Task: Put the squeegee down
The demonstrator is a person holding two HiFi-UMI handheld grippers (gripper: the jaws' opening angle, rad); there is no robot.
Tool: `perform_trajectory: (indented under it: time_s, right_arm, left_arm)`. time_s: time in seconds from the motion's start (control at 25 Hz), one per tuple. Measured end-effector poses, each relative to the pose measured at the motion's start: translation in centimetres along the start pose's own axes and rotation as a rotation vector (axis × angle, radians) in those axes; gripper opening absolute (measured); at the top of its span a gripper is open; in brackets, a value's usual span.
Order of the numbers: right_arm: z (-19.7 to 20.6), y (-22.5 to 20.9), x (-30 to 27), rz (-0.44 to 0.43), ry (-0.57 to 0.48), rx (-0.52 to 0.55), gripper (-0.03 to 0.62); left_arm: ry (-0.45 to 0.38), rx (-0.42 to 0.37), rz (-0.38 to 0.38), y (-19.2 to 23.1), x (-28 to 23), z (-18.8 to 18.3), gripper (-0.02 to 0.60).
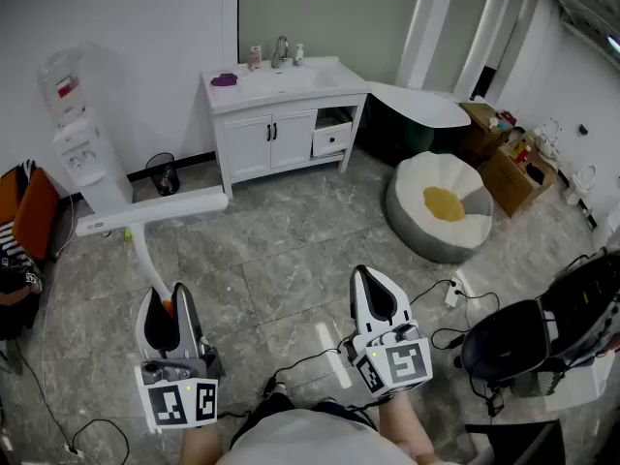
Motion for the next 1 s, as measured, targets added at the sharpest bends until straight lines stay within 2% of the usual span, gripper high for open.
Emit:
perform_trajectory:
  time_s: [0.48,0.68,0.84,1.0]
  right_arm:
    - [2.4,1.4,-0.3,0.033,-0.024,0.005,0.002]
    - [1.0,2.9,-2.8,0.063,-0.038,0.001,0.002]
    - [3.2,2.8,-1.0,0.085,-0.050,0.014,0.002]
    - [1.1,1.3,-4.8,0.101,-0.025,0.011,0.002]
  left_arm:
    - [-0.027,0.002,0.037,1.8,-0.2,2.1,0.132]
    - [-0.019,0.030,0.067,4.6,-3.4,1.5,0.132]
    - [-0.041,0.039,0.090,4.0,-1.7,3.9,0.132]
    - [-0.020,0.054,0.097,4.6,-6.5,2.7,0.132]
Point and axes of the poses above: the fingertips, and each gripper's own axes: x backward along the fingers, y to its left, z out of its underside, the point moved 9 cm from there along x, backward along the fingers
